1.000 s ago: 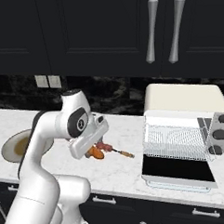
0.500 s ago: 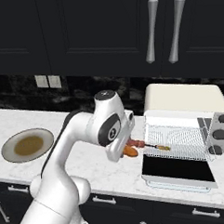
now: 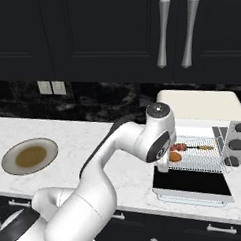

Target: Pick up the kebab skewer and baguette bread, and place them inside the toaster oven. Close the toaster oven door and start by setting the timer.

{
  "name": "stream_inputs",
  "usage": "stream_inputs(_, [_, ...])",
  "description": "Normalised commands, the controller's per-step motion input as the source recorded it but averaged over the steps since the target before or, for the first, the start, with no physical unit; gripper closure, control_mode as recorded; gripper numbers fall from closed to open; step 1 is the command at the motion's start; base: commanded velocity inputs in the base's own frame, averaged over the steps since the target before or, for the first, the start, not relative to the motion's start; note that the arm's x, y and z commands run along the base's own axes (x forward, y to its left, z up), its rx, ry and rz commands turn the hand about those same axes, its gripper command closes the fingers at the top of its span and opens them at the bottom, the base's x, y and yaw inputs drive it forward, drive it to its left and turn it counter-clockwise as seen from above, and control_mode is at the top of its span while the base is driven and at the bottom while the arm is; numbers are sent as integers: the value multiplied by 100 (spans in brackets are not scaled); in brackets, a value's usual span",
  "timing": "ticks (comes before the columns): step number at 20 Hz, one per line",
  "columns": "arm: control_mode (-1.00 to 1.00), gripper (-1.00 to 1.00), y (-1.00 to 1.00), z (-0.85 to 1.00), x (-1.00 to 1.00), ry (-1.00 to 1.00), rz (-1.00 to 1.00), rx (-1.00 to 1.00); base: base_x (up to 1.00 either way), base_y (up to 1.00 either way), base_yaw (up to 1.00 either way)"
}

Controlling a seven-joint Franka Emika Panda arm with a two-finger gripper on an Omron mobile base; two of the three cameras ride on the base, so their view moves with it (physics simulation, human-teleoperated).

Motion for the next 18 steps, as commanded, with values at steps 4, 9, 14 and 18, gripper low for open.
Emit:
stream_inputs(4, [-100, 100, -68, 0, 68, -3, 21, 4, 0, 0, 0])
stream_inputs(9, [-100, 100, -61, 0, 46, 0, 15, 4, 0, 0, 0])
stream_inputs(14, [-100, 100, -30, -13, 26, 0, 1, 1, 0, 0, 0])
stream_inputs(18, [-100, 100, -17, -25, 34, 0, 0, 0, 0, 0, 0])
